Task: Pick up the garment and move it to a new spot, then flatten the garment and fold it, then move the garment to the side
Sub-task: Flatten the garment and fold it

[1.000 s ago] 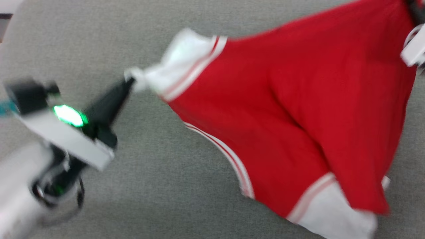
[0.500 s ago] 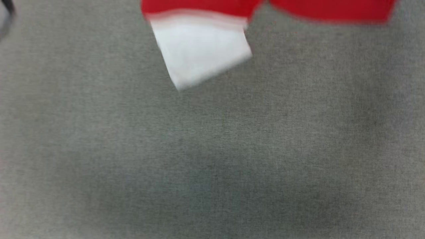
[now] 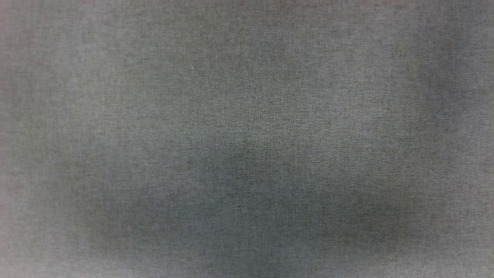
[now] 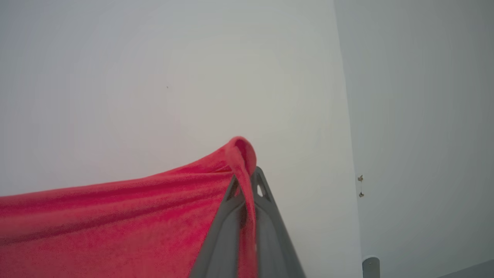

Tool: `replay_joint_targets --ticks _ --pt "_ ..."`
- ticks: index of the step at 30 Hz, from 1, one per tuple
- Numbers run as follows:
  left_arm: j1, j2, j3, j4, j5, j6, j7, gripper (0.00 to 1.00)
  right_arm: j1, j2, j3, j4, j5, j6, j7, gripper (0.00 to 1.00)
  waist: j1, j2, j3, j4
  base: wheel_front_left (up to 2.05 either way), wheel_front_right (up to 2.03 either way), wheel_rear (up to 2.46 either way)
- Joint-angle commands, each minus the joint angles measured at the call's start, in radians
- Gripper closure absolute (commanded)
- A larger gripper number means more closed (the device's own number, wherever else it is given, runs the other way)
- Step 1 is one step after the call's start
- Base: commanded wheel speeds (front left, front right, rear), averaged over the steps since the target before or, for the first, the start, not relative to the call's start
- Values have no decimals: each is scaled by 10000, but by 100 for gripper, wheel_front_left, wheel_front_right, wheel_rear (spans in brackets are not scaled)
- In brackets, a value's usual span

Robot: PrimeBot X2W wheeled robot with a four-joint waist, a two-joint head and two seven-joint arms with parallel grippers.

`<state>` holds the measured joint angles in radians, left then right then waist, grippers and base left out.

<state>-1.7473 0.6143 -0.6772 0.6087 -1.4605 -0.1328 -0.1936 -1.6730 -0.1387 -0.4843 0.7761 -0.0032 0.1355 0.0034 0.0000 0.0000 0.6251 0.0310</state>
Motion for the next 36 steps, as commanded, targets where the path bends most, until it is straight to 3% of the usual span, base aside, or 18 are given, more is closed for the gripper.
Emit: replay_joint_targets --ticks 1,11,19,29,36 --pt "497 205 27 -212 -258 44 -84 100 377 -172 65 111 96 -85 -118 100 0 0 119 -16 0 0 0" --pt "4034 1008 8 -3002 -1378 38 -340 100 2932 -687 2032 -440 1936 -59 337 100 0 0 -162 99 0 0 0" --pt "7431 1401 8 -5583 -1302 38 -620 100 7049 -1377 3478 -3590 4116 -55 1970 100 0 0 -1004 227 0 0 0" --pt "11442 1646 317 -7622 -553 33 -700 100 11817 -1064 2692 -7881 4879 -53 3934 100 0 0 -2007 150 0 0 0" --pt "13831 1725 1102 -8835 -275 33 -702 100 13915 -618 2262 -9603 5099 -53 4910 100 0 0 -2660 32 0 0 0"
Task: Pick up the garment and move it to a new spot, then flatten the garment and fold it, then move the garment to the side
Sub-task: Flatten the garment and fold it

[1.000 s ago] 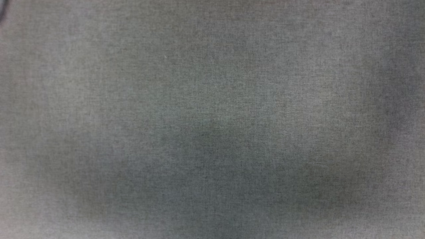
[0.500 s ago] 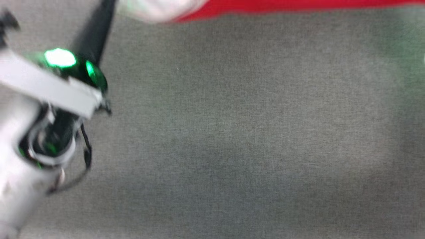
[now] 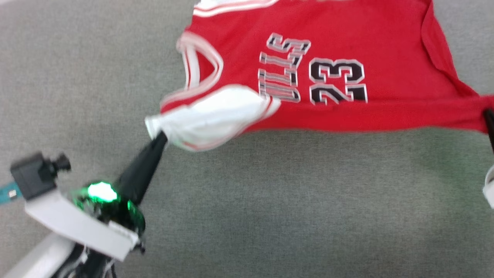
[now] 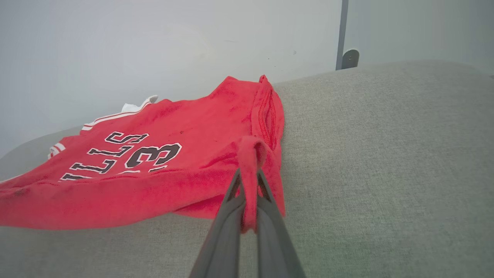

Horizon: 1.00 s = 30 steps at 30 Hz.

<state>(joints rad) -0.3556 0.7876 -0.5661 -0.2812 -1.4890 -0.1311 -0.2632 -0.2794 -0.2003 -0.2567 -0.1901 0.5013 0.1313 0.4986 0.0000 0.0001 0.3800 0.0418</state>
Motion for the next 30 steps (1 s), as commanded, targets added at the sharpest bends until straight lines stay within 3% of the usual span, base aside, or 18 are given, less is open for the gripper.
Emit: replay_joint_targets --ticks 1,17,22,30 --pt "224 43 63 -101 86 16 -7 100 198 55 -77 -96 90 -11 62 100 0 -1 -288 -89 0 0 0" --pt "3484 691 1439 -2208 805 16 -3 100 2939 619 -997 -2514 760 -11 1158 100 0 -1 -433 -45 0 0 0" --pt "2895 705 1312 -2094 876 16 15 100 2629 690 -906 -2444 785 -10 1232 100 0 -1 -262 -55 0 0 0" --pt "866 572 483 -775 785 14 269 100 1578 531 -371 -1741 648 -11 1298 100 0 -1 194 -181 0 0 0"
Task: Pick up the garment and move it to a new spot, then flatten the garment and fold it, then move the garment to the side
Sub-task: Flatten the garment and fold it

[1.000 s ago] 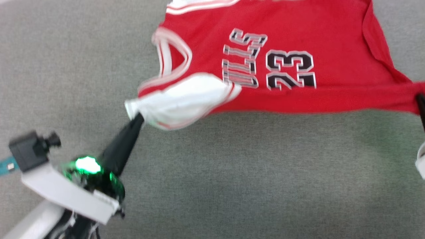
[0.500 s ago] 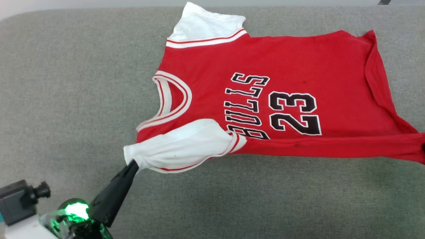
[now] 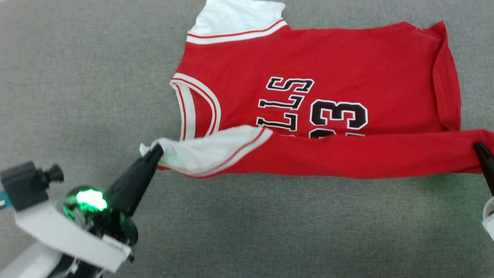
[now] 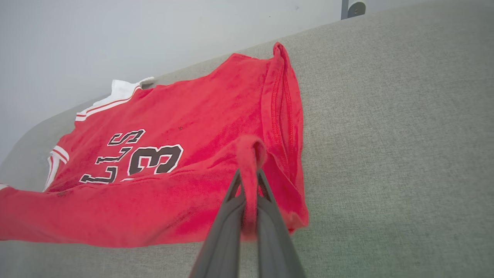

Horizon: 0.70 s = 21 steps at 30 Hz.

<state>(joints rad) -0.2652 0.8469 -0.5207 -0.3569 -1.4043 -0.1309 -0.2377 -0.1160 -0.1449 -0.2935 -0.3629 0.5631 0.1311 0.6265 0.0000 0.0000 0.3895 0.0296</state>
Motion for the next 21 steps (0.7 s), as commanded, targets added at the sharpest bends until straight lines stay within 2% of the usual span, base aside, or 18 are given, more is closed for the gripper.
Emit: replay_joint_targets --ticks 1,13,21 --pt "-313 -59 -65 175 -92 12 36 100 -206 -43 36 111 10 -8 4 100 0 0 153 -76 0 0 0" --pt "-2590 -734 -824 2571 -547 12 -83 100 -1606 47 184 1704 -195 -8 -796 100 0 0 947 -224 0 0 0" --pt "-3203 -947 -1503 4742 26 14 -195 100 -1850 -79 583 2633 -486 -8 -1251 100 0 0 1288 -199 0 0 0"
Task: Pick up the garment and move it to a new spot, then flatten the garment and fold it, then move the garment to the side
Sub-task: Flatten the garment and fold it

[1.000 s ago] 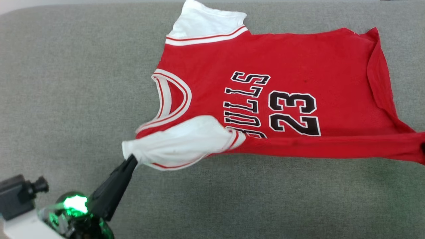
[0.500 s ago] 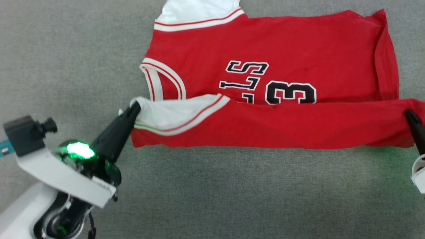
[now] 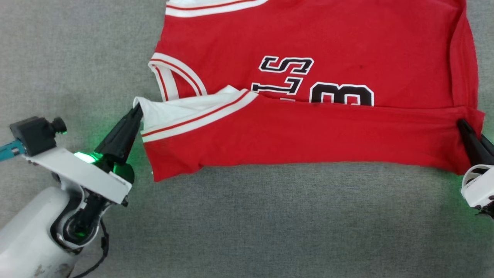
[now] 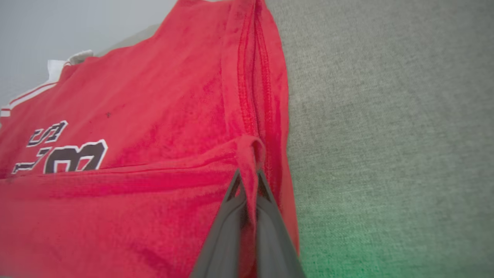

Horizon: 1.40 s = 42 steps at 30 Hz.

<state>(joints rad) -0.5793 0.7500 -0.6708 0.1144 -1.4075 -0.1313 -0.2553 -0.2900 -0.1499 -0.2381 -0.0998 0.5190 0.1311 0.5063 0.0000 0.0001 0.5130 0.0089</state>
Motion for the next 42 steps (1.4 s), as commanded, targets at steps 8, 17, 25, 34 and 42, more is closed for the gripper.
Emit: replay_joint_targets --ticks 8,17,25,34,42 --pt "-366 73 -1152 1205 695 24 -25 100 -133 -82 310 675 -102 -11 -492 100 0 -1 149 -63 0 0 0" --pt "-821 170 -2578 2244 1359 36 0 54 -86 -139 675 1092 -69 -11 -776 100 0 -1 -104 -157 0 0 0" --pt "-1377 631 -3206 2237 1275 36 289 0 157 -345 851 913 -200 -9 -1445 0 0 -1 -787 -78 0 0 0" --pt "-2662 2088 -3483 1390 1248 206 2394 0 546 -565 608 319 6 -9 -1966 0 0 -1 -1677 -39 0 0 0" --pt "-3409 2884 -3974 -327 149 1278 6324 0 598 -666 428 -265 45 -9 -1844 0 0 -1 -2119 -82 0 0 0"
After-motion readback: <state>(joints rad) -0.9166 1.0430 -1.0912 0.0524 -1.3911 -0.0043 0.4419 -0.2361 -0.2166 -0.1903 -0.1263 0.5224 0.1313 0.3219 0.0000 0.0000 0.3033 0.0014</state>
